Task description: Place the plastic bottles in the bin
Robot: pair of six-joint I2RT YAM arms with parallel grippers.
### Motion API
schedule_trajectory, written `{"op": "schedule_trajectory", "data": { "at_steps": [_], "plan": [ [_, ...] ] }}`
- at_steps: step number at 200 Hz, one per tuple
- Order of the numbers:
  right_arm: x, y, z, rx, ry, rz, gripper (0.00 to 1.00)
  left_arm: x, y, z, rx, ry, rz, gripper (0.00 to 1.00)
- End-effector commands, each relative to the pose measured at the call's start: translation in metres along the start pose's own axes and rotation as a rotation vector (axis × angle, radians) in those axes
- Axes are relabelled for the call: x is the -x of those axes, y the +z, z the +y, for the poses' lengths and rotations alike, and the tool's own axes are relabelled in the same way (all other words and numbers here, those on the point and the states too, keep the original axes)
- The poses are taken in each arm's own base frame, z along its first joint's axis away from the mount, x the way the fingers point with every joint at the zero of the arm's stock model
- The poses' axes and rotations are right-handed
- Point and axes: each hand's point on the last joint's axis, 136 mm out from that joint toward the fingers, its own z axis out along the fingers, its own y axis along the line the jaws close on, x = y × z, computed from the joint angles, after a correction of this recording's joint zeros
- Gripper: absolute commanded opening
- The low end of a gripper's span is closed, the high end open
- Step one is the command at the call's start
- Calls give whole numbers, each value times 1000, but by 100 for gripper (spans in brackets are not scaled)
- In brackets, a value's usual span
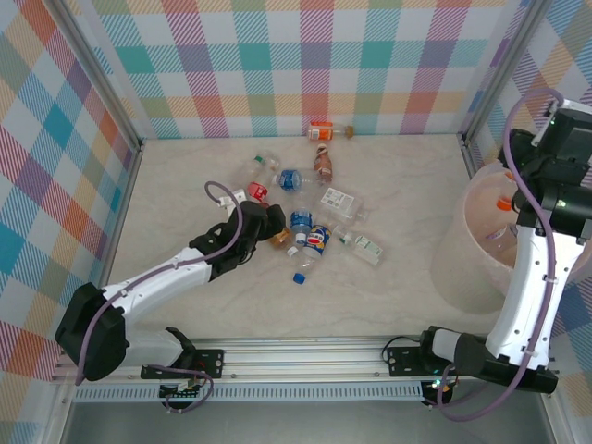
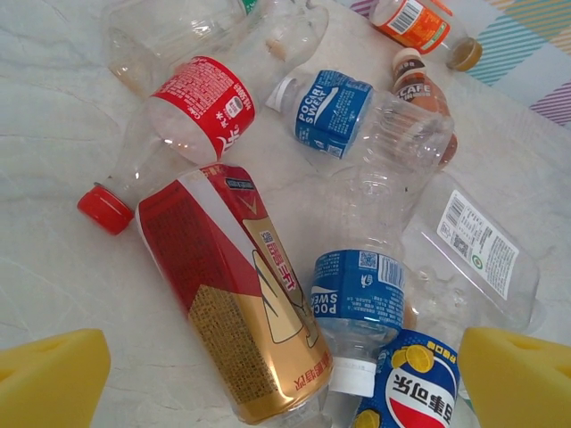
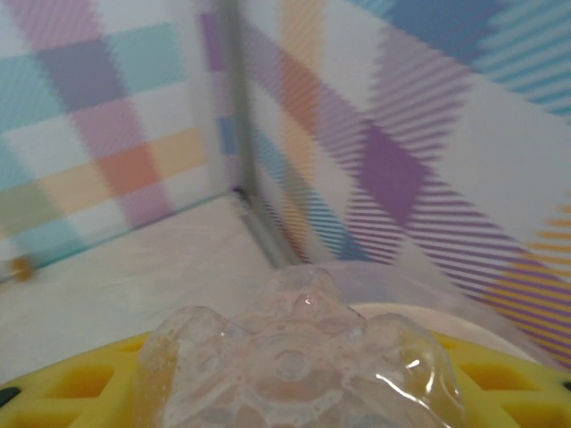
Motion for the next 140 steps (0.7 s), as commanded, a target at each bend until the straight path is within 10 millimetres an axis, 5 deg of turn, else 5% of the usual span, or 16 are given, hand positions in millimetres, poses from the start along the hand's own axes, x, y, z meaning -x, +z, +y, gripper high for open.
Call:
{"op": "schedule_trajectory", "data": {
  "at_steps": [1, 104, 140],
  "plan": [
    [-28, 2, -44, -198, -33, 82, 40, 7, 0, -4, 7, -15, 11, 100],
    [-77, 14, -117, -551, -78, 110, 50, -12, 17, -7, 20, -23, 106, 100],
    [-85, 12, -136, -677, -126, 121, 70, -17, 20, -3, 45, -12, 129, 100]
  ]
}}
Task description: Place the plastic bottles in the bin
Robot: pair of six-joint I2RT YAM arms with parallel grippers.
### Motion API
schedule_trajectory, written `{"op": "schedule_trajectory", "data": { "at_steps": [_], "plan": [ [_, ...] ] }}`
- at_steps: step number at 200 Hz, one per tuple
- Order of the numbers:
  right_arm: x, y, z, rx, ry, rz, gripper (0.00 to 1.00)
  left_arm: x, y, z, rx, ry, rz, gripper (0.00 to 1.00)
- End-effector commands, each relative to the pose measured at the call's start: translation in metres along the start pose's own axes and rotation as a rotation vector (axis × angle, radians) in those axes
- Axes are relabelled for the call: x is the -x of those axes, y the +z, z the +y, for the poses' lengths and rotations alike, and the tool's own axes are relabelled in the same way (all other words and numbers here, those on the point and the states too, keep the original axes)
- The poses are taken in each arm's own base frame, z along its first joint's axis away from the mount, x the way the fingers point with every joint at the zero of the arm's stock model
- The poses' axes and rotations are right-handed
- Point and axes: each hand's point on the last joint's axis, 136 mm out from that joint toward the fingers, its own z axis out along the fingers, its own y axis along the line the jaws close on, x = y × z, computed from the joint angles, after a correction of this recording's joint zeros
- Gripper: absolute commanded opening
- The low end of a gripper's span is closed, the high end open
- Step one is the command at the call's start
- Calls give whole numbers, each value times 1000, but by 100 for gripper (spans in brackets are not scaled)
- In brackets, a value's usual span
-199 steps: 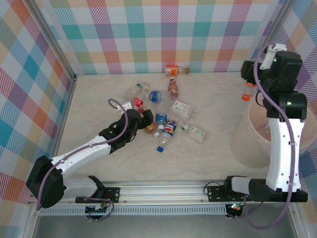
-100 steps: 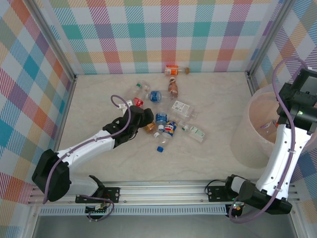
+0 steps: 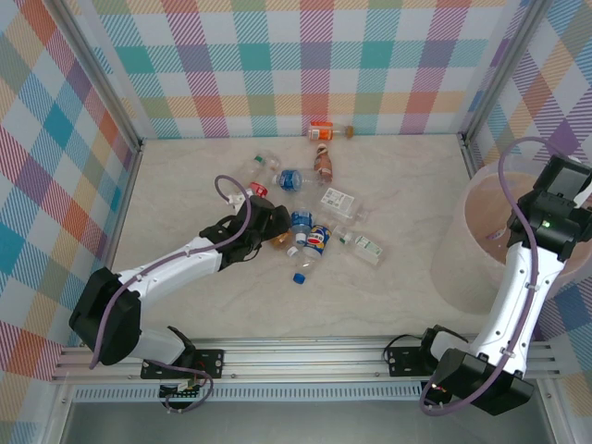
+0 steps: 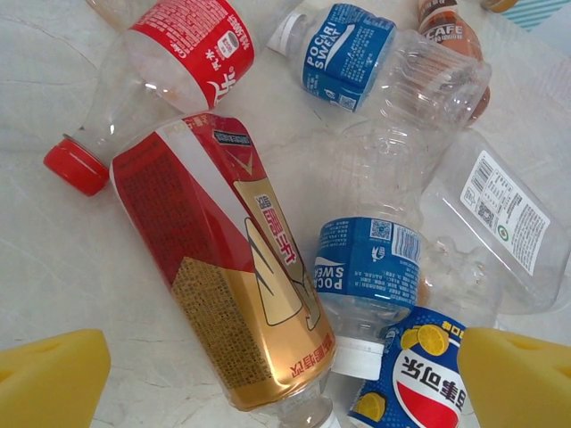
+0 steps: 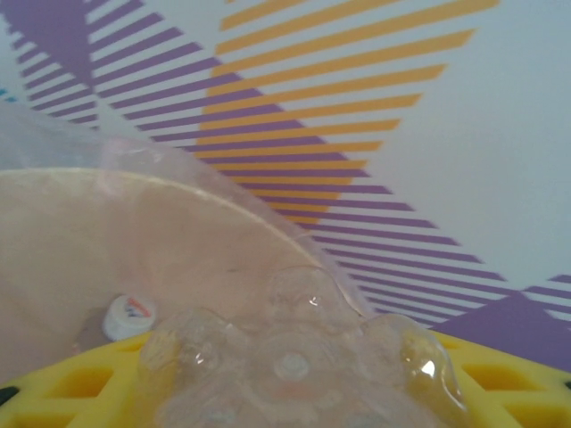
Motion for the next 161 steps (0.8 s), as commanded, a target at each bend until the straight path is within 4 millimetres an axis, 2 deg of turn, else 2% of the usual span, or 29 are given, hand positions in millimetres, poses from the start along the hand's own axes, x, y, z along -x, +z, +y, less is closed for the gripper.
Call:
{"op": "schedule_trajectory", "data": {
  "at_steps": [1, 17, 38, 58, 70, 86, 102, 125, 161],
  "plan": [
    [7, 2, -25, -140, 12, -37, 71, 4, 0, 1, 18, -7, 12, 100],
    [1, 8, -23, -153, 0, -12, 76, 5, -1, 3, 20, -11, 7, 100],
    [0, 11, -24, -170, 7, 7, 88, 7, -3, 7, 30, -15, -2, 100],
    [5, 6, -27, -163, 22, 1, 92, 6, -4, 12, 42, -22, -5, 100],
    [9, 0, -19, -90, 72, -6, 92, 6, -5, 16, 50, -36, -13, 100],
    [16, -16, 14, 110, 94, -25, 93, 6, -5, 23, 64, -62, -22, 100],
    [23, -41, 62, 387, 83, -48, 97, 5, -5, 28, 77, -88, -26, 100],
    [30, -93, 134, 783, 35, -60, 100, 4, -7, 36, 95, -116, -38, 100],
    [41, -166, 209, 1113, -99, -135, 100, 3, -16, 56, 148, -130, -50, 100]
  ]
}}
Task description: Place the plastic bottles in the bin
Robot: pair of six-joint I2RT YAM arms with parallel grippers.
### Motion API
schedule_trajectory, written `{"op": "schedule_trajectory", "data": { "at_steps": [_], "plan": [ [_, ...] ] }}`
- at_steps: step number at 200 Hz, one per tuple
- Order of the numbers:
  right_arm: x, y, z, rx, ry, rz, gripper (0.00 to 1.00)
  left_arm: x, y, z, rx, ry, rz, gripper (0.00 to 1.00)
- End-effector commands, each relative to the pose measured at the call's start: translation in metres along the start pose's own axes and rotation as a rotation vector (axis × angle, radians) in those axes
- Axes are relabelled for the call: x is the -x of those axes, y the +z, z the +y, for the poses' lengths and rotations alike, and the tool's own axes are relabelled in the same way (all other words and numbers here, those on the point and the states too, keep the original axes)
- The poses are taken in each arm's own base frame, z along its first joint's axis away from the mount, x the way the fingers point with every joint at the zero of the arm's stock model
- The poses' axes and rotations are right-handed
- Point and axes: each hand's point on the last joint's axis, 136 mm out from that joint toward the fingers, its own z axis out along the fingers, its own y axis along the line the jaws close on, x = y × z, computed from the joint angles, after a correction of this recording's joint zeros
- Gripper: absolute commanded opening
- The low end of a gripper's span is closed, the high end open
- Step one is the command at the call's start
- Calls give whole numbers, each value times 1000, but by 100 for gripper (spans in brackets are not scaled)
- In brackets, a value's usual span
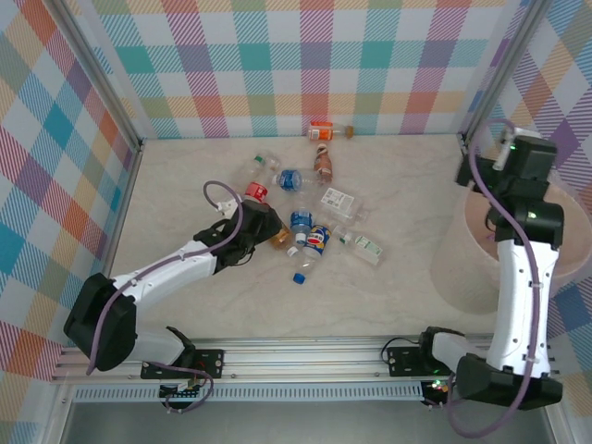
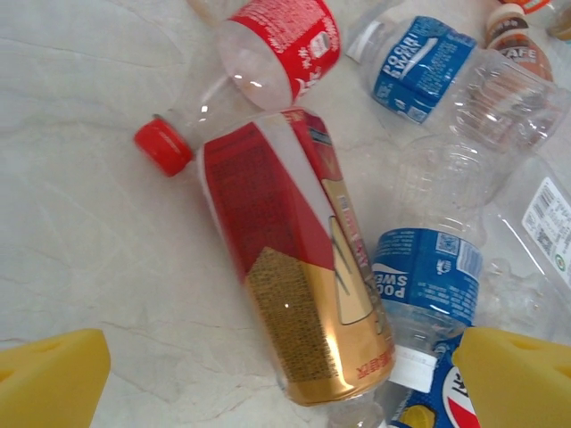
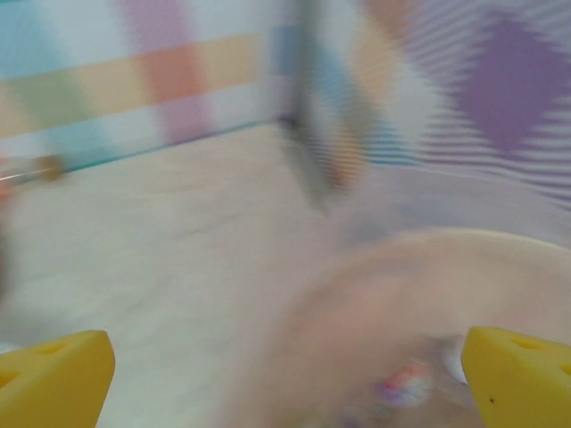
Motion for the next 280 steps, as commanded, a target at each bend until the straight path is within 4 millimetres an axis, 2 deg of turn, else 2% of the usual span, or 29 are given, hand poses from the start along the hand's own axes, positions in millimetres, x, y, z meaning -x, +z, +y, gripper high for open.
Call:
{"op": "schedule_trajectory", "data": {
  "at_steps": [1, 21, 47, 70, 91, 130, 156, 172, 200, 236, 280],
  "plan": [
    [12, -1, 75, 313, -30, -10, 100, 7, -8, 22, 59, -37, -34, 100],
    [5, 9, 123, 477, -69, 34, 100, 8, -11, 31, 81, -53, -44, 100],
    [-25, 38, 174, 601, -197, 132, 100, 7, -14, 43, 99, -80, -56, 100],
    [-58, 64, 208, 708, -324, 218, 100, 5, -16, 51, 104, -102, -58, 100],
    [-86, 89, 229, 768, -414, 292, 100, 1, -16, 55, 106, -114, -50, 100],
    [-126, 130, 251, 813, -511, 386, 100, -3, -18, 63, 121, -130, -44, 100],
    [-158, 161, 259, 774, -653, 440, 100, -6, -19, 71, 135, -156, -48, 100],
    [-169, 173, 263, 775, -724, 470, 100, -9, -20, 77, 138, -185, -52, 100],
    [-189, 190, 270, 796, -865, 497, 99, -9, -20, 78, 136, -208, -61, 100],
    [-214, 209, 267, 809, -1000, 526, 100, -9, -22, 83, 153, -210, -65, 100],
    [-234, 217, 271, 828, -1015, 569, 100, -10, -23, 86, 152, -227, -74, 100]
  ]
}}
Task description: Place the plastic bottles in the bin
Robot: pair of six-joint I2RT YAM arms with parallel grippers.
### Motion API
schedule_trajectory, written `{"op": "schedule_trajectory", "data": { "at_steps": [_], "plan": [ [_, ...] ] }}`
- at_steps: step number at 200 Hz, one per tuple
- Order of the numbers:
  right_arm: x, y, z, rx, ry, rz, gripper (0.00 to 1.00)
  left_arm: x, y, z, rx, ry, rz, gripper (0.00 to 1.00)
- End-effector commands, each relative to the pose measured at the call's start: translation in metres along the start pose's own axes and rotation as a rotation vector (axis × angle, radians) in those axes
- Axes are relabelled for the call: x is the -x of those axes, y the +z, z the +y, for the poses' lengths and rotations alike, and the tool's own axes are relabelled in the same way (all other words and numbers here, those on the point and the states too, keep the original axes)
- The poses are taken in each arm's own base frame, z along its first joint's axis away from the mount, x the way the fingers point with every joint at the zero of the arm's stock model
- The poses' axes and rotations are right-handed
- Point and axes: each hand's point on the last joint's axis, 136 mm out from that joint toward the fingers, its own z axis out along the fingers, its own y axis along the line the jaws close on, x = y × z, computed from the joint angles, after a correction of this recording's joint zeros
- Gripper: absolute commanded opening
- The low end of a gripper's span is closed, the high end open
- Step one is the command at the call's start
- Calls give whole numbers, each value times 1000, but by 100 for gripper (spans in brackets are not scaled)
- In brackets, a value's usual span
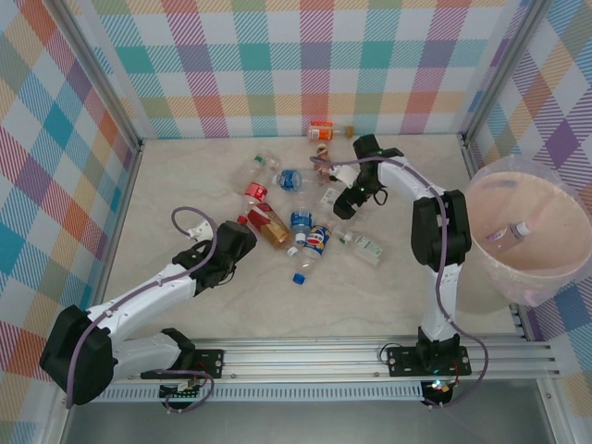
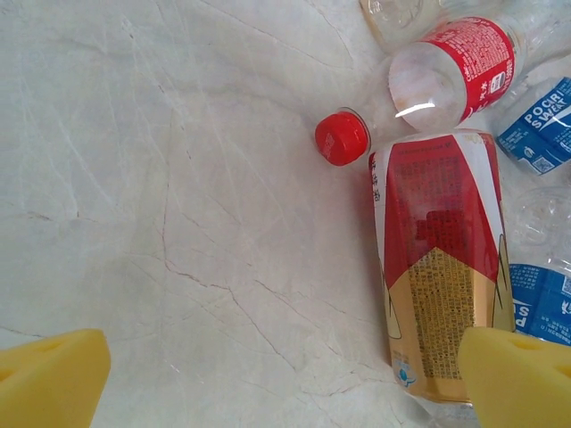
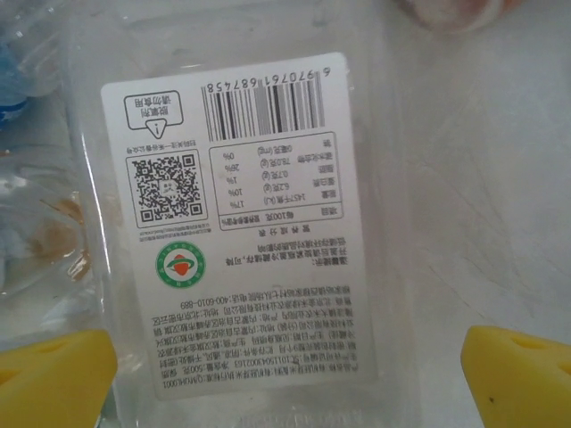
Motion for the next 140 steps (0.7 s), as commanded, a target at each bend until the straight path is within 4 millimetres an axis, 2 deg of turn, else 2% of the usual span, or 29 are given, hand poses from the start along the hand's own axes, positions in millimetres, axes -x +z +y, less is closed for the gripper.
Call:
{"op": "schedule_trajectory", "data": {
  "at_steps": [1, 19, 50, 88, 108, 126, 140],
  "plan": [
    [-1, 8, 1, 3, -49, 24, 100, 5, -1, 10, 27, -22, -27, 100],
    [-6, 13, -6, -31, 0, 45, 100, 4, 0, 10, 28, -20, -25, 100],
    [-15, 16, -8, -9, 87, 105, 100, 4, 1, 9, 32, -16, -23, 100],
    [20, -10, 20, 128, 77, -76, 100, 3, 3, 11, 43, -9, -24, 100],
    [34, -21, 21, 136, 73, -135, 100, 2, 4, 11, 42, -9, -21, 100],
    [38, -23, 20, 128, 71, -148, 100, 2, 4, 11, 41, -8, -19, 100],
    [37, -16, 20, 116, 60, -127, 100, 1, 5, 12, 43, -7, -18, 100]
  ]
}}
